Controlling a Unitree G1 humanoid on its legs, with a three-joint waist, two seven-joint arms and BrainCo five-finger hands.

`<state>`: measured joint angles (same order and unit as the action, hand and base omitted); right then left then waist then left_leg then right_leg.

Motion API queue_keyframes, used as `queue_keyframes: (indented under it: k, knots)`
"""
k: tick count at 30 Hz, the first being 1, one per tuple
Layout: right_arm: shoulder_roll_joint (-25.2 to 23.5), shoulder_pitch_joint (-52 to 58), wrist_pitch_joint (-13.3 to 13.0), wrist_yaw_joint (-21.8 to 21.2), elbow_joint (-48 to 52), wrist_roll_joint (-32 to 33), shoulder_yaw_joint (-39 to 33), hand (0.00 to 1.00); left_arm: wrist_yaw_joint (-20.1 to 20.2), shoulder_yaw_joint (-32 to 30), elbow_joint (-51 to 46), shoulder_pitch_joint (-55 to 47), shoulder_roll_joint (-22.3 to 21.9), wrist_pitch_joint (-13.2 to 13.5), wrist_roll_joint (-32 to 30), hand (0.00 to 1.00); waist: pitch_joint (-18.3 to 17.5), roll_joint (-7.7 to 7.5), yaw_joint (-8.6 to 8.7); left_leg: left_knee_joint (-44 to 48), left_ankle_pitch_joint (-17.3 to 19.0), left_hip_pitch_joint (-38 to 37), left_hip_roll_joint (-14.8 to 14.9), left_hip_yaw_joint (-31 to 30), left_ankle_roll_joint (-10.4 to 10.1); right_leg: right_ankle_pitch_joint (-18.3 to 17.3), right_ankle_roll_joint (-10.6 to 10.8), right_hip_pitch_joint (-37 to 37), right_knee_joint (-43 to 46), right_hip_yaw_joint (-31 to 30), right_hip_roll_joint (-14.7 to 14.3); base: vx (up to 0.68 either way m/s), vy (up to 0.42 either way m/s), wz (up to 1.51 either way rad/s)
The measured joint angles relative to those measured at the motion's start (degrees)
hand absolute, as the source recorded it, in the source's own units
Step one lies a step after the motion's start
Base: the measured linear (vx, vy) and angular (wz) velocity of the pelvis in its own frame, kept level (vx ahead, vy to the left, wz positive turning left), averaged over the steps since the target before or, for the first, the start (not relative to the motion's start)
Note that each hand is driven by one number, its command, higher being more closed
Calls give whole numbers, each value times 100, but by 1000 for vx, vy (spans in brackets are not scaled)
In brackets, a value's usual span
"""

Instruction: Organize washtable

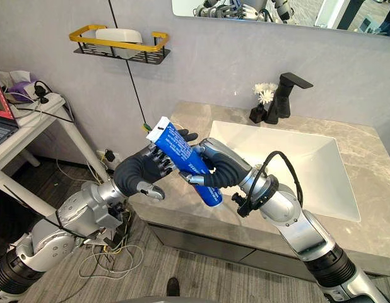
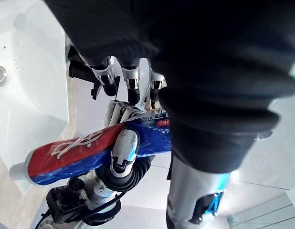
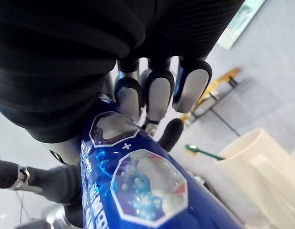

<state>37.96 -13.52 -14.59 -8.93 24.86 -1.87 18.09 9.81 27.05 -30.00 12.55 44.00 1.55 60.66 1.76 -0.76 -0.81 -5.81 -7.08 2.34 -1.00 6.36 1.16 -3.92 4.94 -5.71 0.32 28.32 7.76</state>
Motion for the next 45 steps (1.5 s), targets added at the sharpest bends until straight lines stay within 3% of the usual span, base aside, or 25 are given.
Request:
queue_keyframes:
  k: [14,28,29,45]
  knots:
    - [-405,-12,128,-129,133,16,241,100,-335,335,371,742,-659,-9,-291,0,4,-15,-2,2,0,-1,1,18,0,41,-8,-4,-33,-18,-7,0,0,0]
    - [-545,118,171,-142,-90,79,447,100,-391,369,533,1127,-912,-6,-512,0,3,-35,-3,3,-1,-1,0,13,1,43,-10,-4,-34,-16,-7,0,0,0]
    - [-548,169,181,-156,-111,79,469,100,-368,378,531,1128,-915,-6,-510,100,3,-36,-3,3,-1,-1,0,13,1,43,-10,-3,-34,-16,-6,0,0,0]
    - [-710,294,179,-331,-154,72,493,100,-351,400,546,1127,-1014,-15,-512,100,1,-40,2,14,-1,-1,1,13,1,43,-11,-3,-37,-17,-7,0,0,0]
